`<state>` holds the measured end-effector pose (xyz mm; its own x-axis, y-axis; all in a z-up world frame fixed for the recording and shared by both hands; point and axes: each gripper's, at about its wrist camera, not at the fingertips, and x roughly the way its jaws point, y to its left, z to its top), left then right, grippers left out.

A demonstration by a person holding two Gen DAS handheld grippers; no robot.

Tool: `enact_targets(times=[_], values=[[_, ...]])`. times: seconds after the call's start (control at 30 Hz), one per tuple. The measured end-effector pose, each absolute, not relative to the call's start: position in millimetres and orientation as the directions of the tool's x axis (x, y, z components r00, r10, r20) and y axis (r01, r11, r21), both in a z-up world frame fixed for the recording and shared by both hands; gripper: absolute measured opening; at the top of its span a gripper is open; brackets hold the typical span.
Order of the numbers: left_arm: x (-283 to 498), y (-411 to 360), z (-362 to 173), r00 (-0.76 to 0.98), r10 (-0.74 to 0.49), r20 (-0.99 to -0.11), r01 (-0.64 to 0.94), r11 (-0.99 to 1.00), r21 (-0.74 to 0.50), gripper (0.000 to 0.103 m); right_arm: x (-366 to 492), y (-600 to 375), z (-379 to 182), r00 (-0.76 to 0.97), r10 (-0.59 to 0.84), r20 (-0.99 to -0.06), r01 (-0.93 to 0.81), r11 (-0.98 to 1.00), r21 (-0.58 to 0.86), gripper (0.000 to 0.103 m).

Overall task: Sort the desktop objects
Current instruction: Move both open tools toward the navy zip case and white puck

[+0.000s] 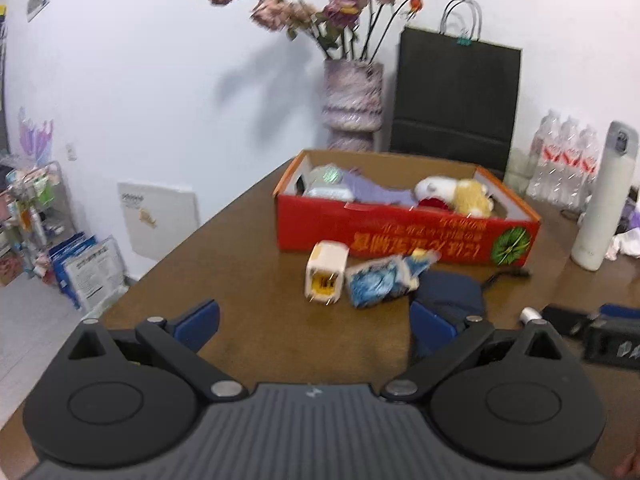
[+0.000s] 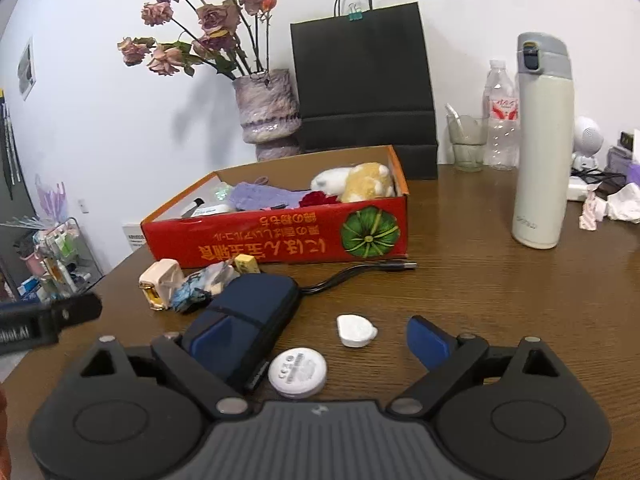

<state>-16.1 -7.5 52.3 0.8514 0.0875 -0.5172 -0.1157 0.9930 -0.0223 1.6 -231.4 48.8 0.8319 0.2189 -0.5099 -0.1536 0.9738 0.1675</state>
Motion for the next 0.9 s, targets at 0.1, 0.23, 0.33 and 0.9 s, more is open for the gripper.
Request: enact_targets(times=[0.1, 0.23, 0.33, 0.9], values=[[-16, -11, 42, 0.821, 0.157, -0.549, -0.166, 0.986, 0.033, 0.103, -5, -238, 45, 0.851, 0.239, -0.467, -0.159, 0.966, 0.205, 0.103], [-17, -20, 35, 0.812, 0.181, -0.555, -0.159, 0.983, 0.089, 0.103, -4, -245, 38, 0.84, 0.24, -0.487, -0.126, 0.958, 0.257, 0.103], [-17, -25, 34, 0.812, 0.128, -0.57, -0.115, 0.992, 0.059, 0.103, -10, -238, 35, 0.837, 0.233, -0.495, -0.137, 0.965, 0.223, 0.103], [-14, -29, 21, 0.796, 0.07, -0.601, -0.055, 0.998, 0.044, 0.103, -18, -218, 26, 0.796, 0.232, -0.559, -0.192, 0.973, 0.131, 0.103]])
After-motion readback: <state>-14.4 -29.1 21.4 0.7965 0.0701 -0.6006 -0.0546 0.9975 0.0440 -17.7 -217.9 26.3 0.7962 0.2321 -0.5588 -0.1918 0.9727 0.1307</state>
